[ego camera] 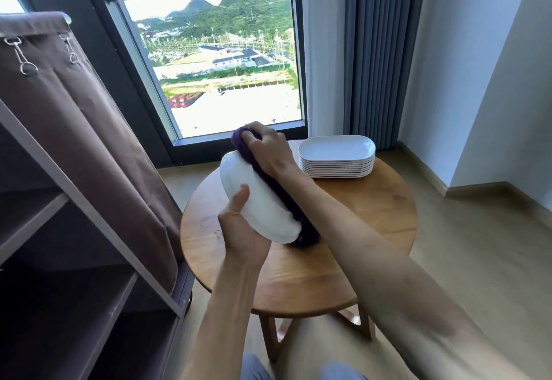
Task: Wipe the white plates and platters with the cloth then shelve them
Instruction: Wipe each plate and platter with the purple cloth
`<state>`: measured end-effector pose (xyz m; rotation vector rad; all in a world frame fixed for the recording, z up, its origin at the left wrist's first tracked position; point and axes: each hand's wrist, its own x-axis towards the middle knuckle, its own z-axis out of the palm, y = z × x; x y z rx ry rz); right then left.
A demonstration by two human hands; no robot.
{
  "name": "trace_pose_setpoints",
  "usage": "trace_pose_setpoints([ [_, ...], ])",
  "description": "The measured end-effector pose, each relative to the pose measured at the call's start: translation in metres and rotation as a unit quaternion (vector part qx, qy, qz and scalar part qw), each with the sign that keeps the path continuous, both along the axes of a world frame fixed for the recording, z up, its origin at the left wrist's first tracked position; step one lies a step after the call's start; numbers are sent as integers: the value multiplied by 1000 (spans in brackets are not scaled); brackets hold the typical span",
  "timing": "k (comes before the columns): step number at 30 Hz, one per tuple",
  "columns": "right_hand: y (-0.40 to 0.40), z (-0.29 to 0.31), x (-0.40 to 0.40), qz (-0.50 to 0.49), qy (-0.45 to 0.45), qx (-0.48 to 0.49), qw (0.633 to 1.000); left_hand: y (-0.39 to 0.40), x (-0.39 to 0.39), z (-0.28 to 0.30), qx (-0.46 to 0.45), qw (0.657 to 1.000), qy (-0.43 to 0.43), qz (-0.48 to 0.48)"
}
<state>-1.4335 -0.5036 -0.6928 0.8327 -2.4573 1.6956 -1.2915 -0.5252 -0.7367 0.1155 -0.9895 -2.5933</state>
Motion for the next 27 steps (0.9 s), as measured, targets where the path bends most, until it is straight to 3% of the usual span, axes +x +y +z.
trace_pose_setpoints([
  [5,13,-35,-7,-83,-23,-12,996,-8,1,-16,-9,999,-34,-14],
  [11,36,-72,-15,-188,-88,203,957,-26,3,-20,-73,994,-73,26],
  [13,41,-65,-2,-170,-66,103,978,-32,-2,-18,-127,987,-78,55],
  [15,42,-47,15,-20,-182,-67,981,-29,-11,-15,-252,962,-81,71],
  [17,41,-32,29,121,-335,-156,921,-16,-17,-9,-389,919,-53,38],
  [20,47,-29,32,111,-368,-230,894,-3,-24,-3,-552,832,-36,29],
  [23,57,-39,33,98,-462,-373,799,-2,-22,4,-723,685,-58,65],
  [25,63,-46,29,111,-458,-477,742,-4,-15,4,-790,596,-61,129],
  [27,62,-49,25,118,-450,-532,708,-11,-7,4,-779,568,-60,259],
])
